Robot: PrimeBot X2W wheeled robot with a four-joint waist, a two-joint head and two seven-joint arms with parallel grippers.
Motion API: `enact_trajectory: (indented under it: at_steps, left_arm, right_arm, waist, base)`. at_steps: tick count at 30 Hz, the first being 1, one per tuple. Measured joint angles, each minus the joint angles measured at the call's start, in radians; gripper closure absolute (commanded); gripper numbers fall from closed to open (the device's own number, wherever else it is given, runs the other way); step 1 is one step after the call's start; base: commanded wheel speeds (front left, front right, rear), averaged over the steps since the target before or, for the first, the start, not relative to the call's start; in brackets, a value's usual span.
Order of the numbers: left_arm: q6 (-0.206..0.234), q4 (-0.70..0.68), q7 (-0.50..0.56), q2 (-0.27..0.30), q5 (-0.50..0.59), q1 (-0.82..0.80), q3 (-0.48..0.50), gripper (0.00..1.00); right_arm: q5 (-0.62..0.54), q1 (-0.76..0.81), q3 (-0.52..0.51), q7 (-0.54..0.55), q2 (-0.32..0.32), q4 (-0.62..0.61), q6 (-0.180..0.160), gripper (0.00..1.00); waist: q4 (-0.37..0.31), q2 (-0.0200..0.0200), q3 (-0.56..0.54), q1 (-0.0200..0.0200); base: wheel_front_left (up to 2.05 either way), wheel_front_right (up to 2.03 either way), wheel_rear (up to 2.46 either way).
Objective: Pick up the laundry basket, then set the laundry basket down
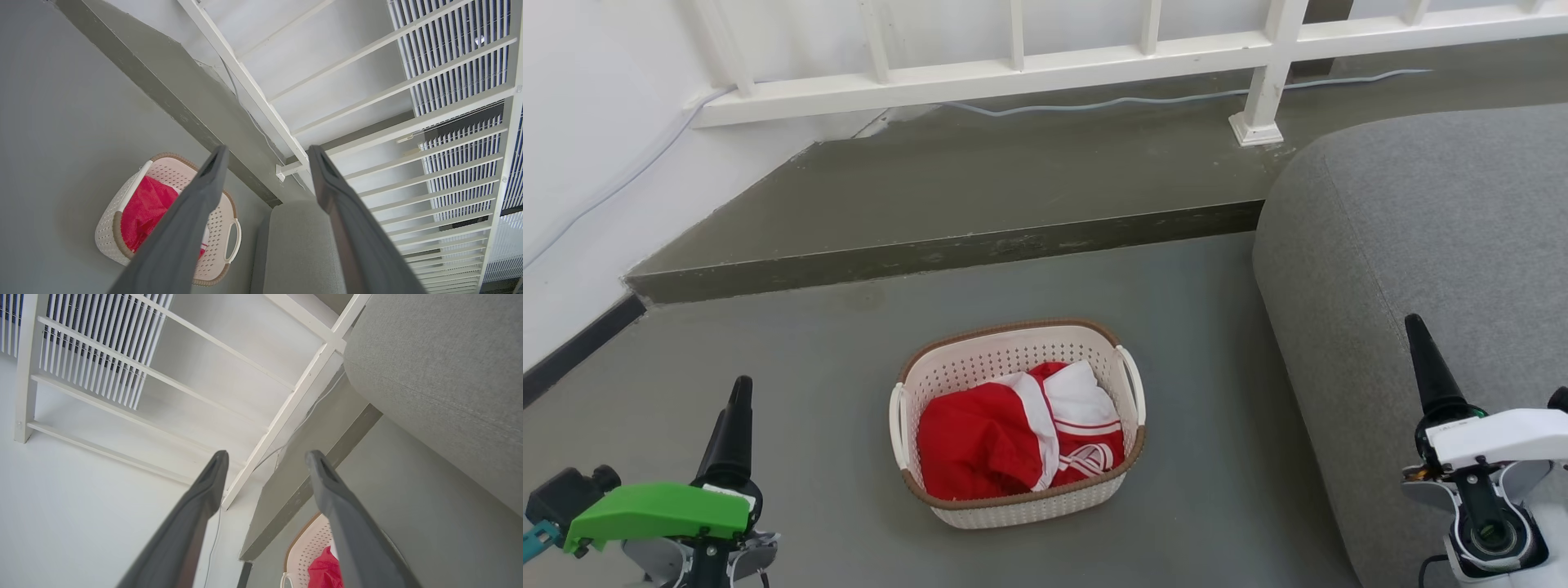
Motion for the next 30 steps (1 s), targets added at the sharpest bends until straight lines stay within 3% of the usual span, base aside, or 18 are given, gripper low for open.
enact_trajectory:
  at_steps: [30]
  left_arm:
    - [0.044,-0.046,-0.096,0.022,0.496,-0.012,-0.099,0.0]
  right_arm:
    - [-0.432,-0.006,0.138,-0.094,-0.029,0.008,-0.098,0.0]
  waist:
    - [0.002,0.0,0.001,0.0]
  base:
    - [0.0,0.0,0.0]
